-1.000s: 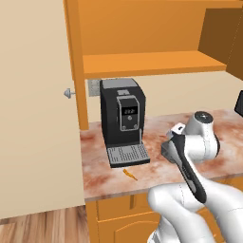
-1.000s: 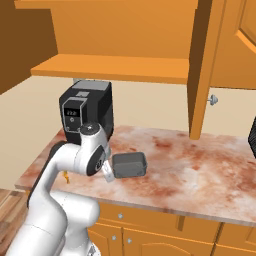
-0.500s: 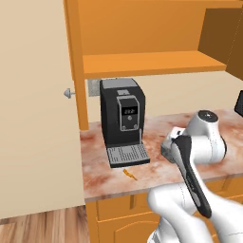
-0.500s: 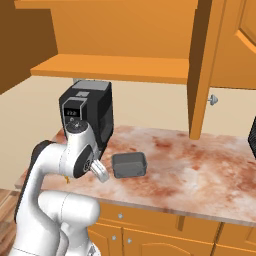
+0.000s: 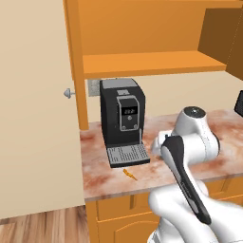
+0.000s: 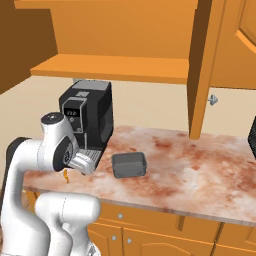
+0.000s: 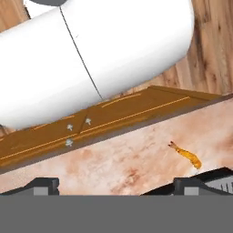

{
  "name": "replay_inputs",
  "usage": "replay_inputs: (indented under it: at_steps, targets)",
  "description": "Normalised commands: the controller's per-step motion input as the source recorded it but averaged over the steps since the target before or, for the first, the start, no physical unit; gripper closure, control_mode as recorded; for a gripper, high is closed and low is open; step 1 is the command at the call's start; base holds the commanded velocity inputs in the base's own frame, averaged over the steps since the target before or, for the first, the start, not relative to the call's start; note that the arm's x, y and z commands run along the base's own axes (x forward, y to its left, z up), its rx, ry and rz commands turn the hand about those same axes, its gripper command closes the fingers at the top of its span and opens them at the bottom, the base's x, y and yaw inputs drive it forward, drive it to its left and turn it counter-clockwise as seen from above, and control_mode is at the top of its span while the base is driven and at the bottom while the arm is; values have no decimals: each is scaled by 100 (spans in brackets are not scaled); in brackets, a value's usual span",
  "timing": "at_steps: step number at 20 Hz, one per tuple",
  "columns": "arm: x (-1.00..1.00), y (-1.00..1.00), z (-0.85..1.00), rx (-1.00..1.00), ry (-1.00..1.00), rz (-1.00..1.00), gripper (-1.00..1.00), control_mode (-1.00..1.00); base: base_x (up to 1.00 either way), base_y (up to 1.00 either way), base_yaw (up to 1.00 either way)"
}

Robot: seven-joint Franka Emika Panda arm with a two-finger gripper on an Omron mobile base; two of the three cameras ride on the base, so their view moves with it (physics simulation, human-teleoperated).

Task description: Retrieve the tupperware from the cabinet, then place the raw meat into the tupperware to avoid contamination.

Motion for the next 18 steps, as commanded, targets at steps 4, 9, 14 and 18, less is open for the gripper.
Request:
replay_inputs:
  at_steps: [4,9,14,18]
  targets:
    - [-12,39,23,-7,1,25,-100,-100,0,0,0]
    - [2,40,-2,-1,2,22,-100,-100,0,0,0]
    - [10,44,-7,-1,0,18,-100,-100,0,0,0]
    - [18,42,-3,-1,0,10,-100,-100,0,0,0]
